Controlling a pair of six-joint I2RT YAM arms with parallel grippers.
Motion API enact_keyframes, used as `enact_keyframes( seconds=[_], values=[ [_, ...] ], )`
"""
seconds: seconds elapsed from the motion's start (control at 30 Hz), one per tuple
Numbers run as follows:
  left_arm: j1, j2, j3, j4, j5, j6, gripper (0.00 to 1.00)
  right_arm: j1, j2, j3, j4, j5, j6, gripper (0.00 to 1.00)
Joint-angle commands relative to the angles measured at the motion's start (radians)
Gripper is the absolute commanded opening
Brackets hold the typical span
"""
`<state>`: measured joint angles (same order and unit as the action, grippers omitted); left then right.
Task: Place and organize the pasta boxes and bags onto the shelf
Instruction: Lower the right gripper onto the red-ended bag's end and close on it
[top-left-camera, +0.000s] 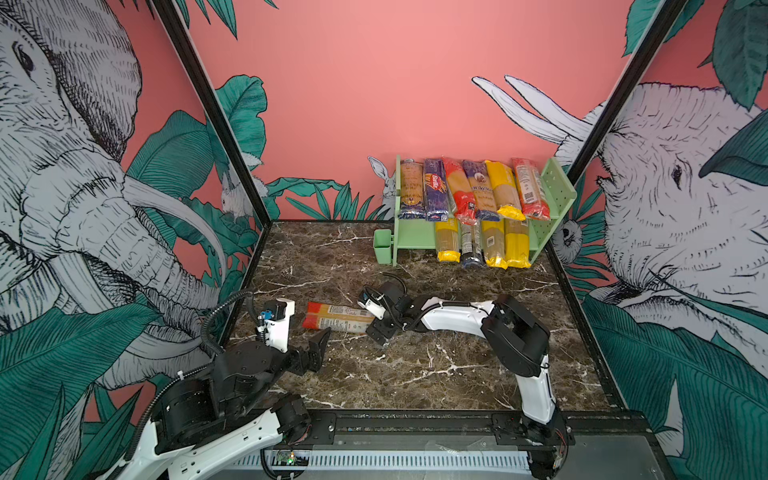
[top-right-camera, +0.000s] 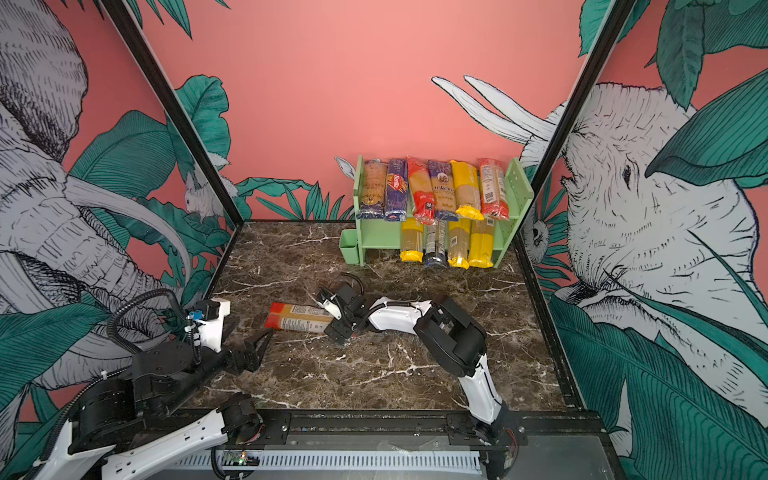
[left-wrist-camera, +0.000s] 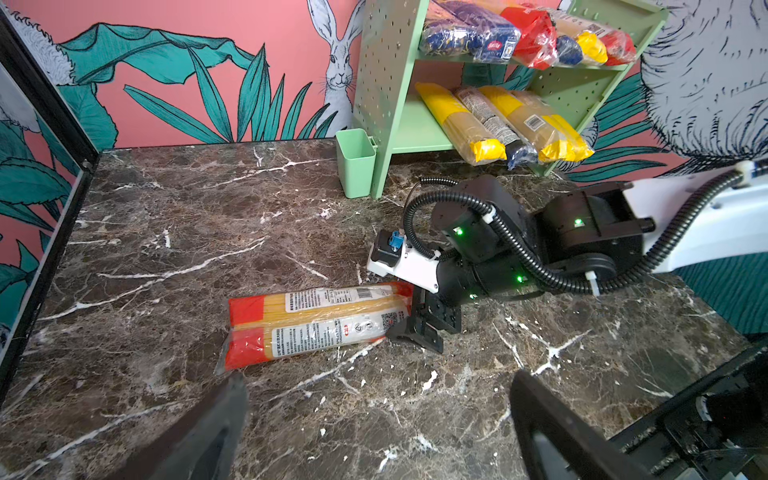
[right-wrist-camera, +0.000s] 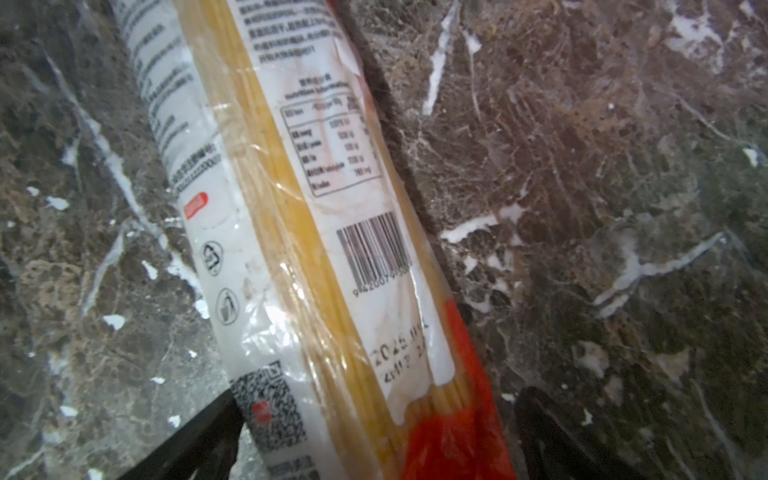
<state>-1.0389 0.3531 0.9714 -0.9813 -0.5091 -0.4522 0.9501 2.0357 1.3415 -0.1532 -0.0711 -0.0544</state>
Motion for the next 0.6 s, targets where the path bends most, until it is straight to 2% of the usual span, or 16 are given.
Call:
enact_keyframes(
  seconds=[0.0,0.43,0.57],
  values=[
    [0.004,0.016,-0.001,0.016,-0.010,0.006,0.98,-0.018,-0.015,0.019,-0.011,-0.002,-0.017,0.99],
    [0.004,0.012,-0.008,0.022,-0.009,0.014,0.98,-0.045,0.119,0.116,-0.097,-0.171,-0.004,0.99],
    [0.004,0.007,-0.008,0.017,-0.008,0.016,0.98,-0.042,0.122,0.099,-0.094,-0.219,0.002,0.99]
  ],
)
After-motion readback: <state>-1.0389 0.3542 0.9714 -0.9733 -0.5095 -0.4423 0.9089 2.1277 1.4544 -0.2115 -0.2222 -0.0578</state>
